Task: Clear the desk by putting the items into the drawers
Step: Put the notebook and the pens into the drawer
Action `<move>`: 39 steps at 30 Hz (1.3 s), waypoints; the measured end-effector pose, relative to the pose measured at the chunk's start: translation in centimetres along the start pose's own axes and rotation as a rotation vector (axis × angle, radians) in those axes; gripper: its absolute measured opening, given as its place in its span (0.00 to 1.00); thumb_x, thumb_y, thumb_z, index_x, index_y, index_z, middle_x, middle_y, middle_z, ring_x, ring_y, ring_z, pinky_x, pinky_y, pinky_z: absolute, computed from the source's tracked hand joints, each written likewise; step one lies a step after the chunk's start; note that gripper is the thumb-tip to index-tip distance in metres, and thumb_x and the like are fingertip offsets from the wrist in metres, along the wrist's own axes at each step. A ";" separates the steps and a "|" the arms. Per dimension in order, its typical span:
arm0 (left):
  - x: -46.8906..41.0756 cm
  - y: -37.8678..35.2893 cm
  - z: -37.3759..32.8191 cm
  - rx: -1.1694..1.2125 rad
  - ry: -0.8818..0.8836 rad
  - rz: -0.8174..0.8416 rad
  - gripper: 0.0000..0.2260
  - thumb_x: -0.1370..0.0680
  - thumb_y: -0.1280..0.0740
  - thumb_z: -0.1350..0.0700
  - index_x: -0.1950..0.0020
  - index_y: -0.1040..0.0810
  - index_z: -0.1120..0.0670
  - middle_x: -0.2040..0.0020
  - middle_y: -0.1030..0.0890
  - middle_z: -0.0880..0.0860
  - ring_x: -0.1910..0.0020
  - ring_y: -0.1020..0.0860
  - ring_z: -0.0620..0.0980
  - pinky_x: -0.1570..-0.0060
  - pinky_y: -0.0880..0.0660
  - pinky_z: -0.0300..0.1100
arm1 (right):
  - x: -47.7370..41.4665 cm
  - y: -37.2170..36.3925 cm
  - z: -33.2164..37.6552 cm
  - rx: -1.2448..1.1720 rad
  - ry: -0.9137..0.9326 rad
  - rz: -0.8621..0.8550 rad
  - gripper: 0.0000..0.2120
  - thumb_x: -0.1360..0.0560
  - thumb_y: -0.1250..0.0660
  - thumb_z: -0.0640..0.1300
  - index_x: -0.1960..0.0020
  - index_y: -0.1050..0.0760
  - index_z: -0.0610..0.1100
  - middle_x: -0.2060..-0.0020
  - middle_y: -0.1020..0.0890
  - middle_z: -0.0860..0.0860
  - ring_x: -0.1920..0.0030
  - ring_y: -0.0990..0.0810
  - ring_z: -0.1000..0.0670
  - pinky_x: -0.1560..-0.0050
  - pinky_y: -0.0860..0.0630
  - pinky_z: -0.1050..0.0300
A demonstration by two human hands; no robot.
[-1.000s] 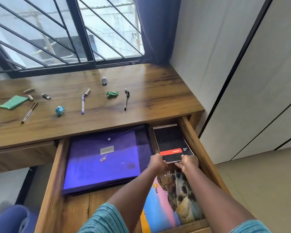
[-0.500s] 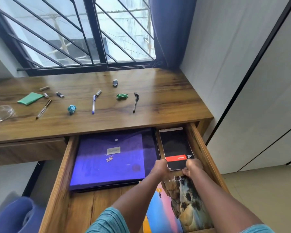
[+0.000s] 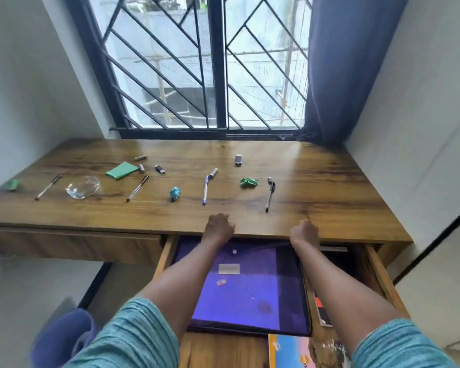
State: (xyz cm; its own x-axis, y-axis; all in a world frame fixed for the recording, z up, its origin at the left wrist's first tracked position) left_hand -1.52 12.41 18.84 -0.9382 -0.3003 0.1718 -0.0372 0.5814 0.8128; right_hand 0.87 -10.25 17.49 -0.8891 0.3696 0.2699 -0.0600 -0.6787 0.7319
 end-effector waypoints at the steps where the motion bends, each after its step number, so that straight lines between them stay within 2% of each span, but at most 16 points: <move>1: -1.4 1.1 0.4 -0.016 0.018 -0.014 0.18 0.22 0.38 0.56 0.34 0.26 0.63 0.35 0.25 0.63 0.34 0.27 0.58 0.37 0.31 0.43 | -0.6 -0.6 1.1 0.015 0.027 0.004 0.15 0.23 0.44 0.36 0.40 0.26 0.33 0.40 0.23 0.37 0.40 0.23 0.39 0.44 0.26 0.51; 6: -8.1 4.1 2.7 -0.101 0.095 -0.023 0.21 0.21 0.38 0.51 0.33 0.29 0.64 0.35 0.26 0.62 0.34 0.28 0.58 0.37 0.31 0.44 | -4.0 -3.1 6.1 0.093 0.084 -0.033 0.16 0.21 0.46 0.38 0.37 0.30 0.34 0.38 0.25 0.37 0.39 0.24 0.38 0.43 0.26 0.51; 9: -11.6 4.4 3.7 -0.135 0.113 -0.037 0.21 0.21 0.37 0.50 0.36 0.26 0.65 0.37 0.25 0.62 0.38 0.25 0.58 0.41 0.28 0.46 | -5.9 -4.7 8.7 0.123 0.068 -0.054 0.14 0.22 0.40 0.41 0.39 0.26 0.35 0.40 0.23 0.38 0.40 0.23 0.38 0.44 0.26 0.51; 12: -14.3 4.0 4.1 -0.171 0.129 -0.045 0.22 0.21 0.36 0.48 0.34 0.28 0.64 0.35 0.29 0.61 0.37 0.26 0.57 0.39 0.29 0.45 | -7.4 -6.3 10.8 0.178 0.106 -0.075 0.13 0.22 0.36 0.45 0.43 0.23 0.37 0.45 0.20 0.39 0.43 0.21 0.39 0.48 0.25 0.51; 15: -16.1 3.4 4.1 -0.169 0.130 -0.069 0.19 0.21 0.37 0.52 0.35 0.27 0.64 0.36 0.28 0.62 0.37 0.26 0.58 0.39 0.29 0.46 | -8.9 -7.8 11.8 0.225 0.083 -0.091 0.12 0.22 0.39 0.42 0.44 0.21 0.38 0.46 0.18 0.41 0.45 0.20 0.40 0.49 0.24 0.52; 20: -16.7 3.1 4.8 -0.147 0.130 -0.135 0.14 0.19 0.44 0.62 0.38 0.25 0.64 0.41 0.23 0.62 0.41 0.23 0.61 0.44 0.26 0.48 | -9.1 -8.0 12.1 0.229 0.001 -0.092 0.18 0.21 0.49 0.35 0.39 0.24 0.35 0.42 0.20 0.41 0.41 0.21 0.40 0.44 0.26 0.52; 24: -14.9 3.2 5.6 -0.030 0.184 -0.152 0.13 0.19 0.43 0.61 0.41 0.24 0.63 0.43 0.22 0.62 0.43 0.22 0.61 0.47 0.25 0.48 | -7.8 -7.8 11.4 0.173 -0.009 -0.062 0.18 0.21 0.50 0.35 0.39 0.25 0.34 0.41 0.21 0.40 0.41 0.22 0.40 0.44 0.26 0.52; 28: -10.9 2.8 6.0 0.069 0.205 -0.137 0.13 0.20 0.38 0.55 0.43 0.22 0.63 0.43 0.21 0.62 0.43 0.22 0.61 0.46 0.25 0.47 | -4.9 -6.9 9.7 0.093 -0.025 -0.063 0.18 0.19 0.50 0.37 0.39 0.25 0.33 0.40 0.22 0.38 0.40 0.23 0.39 0.44 0.27 0.52; 32: -5.1 1.9 6.0 0.095 0.156 -0.122 0.11 0.23 0.36 0.55 0.46 0.18 0.57 0.46 0.18 0.60 0.44 0.21 0.59 0.48 0.25 0.44 | -0.1 -6.4 7.7 0.163 0.125 -0.087 0.16 0.19 0.46 0.43 0.40 0.24 0.37 0.42 0.21 0.39 0.42 0.22 0.39 0.46 0.25 0.51; 36: 1.1 0.4 6.5 0.159 0.166 -0.081 0.10 0.24 0.34 0.53 0.50 0.16 0.54 0.49 0.16 0.58 0.46 0.20 0.57 0.50 0.26 0.42 | 4.5 -5.6 4.9 0.234 0.193 -0.092 0.16 0.21 0.49 0.36 0.43 0.24 0.35 0.44 0.20 0.39 0.43 0.21 0.39 0.47 0.24 0.51; 39: 5.3 -1.7 7.7 0.223 0.217 -0.041 0.09 0.24 0.33 0.54 0.50 0.16 0.55 0.50 0.15 0.55 0.47 0.19 0.54 0.51 0.25 0.41 | 8.0 -5.8 2.8 0.285 0.229 -0.067 0.13 0.22 0.45 0.38 0.44 0.23 0.37 0.46 0.19 0.40 0.44 0.20 0.39 0.49 0.23 0.51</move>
State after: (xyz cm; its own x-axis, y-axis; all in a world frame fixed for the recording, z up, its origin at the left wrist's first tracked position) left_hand -9.05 15.70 14.08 -0.8397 -0.4674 0.2763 -0.1704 0.7100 0.6833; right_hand -4.61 -1.62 17.13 -0.9679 0.2338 0.0918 -0.0217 -0.4419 0.8968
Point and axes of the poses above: each hand's wrist, its own x-axis away from the middle knuckle, its own y-axis out of the back of the hand, z = x × y, the point moved 5 cm from there along -x, towards the middle knuckle
